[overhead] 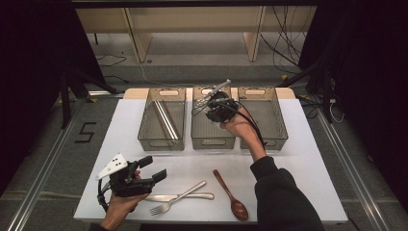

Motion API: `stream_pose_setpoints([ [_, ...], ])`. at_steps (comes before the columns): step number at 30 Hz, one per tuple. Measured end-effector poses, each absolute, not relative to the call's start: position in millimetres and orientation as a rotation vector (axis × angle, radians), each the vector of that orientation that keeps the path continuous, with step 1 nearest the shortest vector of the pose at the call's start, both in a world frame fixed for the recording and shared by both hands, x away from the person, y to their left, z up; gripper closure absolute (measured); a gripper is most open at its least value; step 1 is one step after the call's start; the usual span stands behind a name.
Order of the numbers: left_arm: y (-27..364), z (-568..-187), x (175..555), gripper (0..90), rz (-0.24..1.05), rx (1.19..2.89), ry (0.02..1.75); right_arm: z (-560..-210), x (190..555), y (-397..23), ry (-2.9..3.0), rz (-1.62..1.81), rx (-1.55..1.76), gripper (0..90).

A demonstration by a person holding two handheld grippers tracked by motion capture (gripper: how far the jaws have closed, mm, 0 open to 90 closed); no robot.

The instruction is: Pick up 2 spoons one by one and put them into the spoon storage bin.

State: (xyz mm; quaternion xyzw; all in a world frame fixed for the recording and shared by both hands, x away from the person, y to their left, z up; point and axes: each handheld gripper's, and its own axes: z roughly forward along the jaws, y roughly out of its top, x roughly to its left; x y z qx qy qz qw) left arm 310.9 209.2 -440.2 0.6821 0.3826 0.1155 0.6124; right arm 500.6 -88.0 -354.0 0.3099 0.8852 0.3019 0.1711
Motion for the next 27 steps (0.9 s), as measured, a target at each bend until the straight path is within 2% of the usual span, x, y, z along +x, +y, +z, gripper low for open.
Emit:
stream_pose_setpoints([
  [27,209,-440,310,16.1,0.267,1.571,0.882,-375,516,-88,2.516,0.828,0.990,86.2],
])
